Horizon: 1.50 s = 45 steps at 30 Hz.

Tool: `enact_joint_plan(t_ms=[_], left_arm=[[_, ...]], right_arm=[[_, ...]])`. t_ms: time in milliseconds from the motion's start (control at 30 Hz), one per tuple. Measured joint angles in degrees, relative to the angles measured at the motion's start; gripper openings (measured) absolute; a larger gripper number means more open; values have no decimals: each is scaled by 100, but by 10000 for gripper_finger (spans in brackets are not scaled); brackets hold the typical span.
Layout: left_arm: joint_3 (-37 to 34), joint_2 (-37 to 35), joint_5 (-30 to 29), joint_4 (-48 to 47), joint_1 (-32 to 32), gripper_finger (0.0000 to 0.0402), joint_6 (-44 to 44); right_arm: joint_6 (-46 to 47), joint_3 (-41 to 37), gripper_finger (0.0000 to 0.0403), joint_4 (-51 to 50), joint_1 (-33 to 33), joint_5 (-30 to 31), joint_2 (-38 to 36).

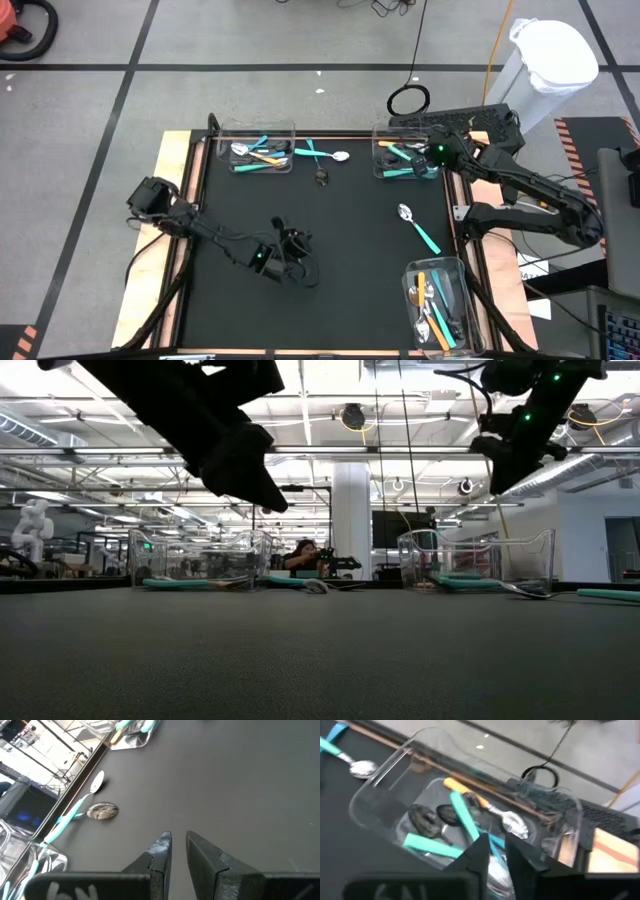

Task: Sort silverware by color (type)
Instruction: Put the light blue spoon into the top right transparent bin, then put the light blue spoon into the bottom right transparent bin

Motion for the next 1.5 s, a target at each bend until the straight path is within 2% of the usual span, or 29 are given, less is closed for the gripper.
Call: enact_joint_plan(t_ms=[133,233,333,467,567,733,900,1133,1333,1500], left_arm=[[0,0,-2,0,120,61,-16],[-3,0,-4,-6,223,61,-18],[-7,0,-7,-28,311,61,-18],[-7,0,-3,-4,333,61,-35],[-7,0,223,26,329,61,-122],[-7,0,592,3,258,61,-184],[-7,0,628,-19,180,61,-184],[-7,0,616,-19,184,61,-184],[-7,0,600,-17,184,61,-182],[-7,0,597,-26,184,61,-179]], right_arm=[[127,2,114,9,-68,-335,-15],[294,4,143,157,-23,-1139,-59],[446,7,156,131,218,-1811,-55],[873,-62,148,-98,862,-1812,-52],[1160,-191,135,-90,1442,-1778,-52],[1947,-525,118,34,2508,-1241,-23],[2481,-932,115,54,3324,-1030,165],[3213,-1542,115,38,3749,-1067,730],[3307,-1637,115,70,3858,-1099,1232],[3097,-1637,115,297,3920,-1617,1594]])
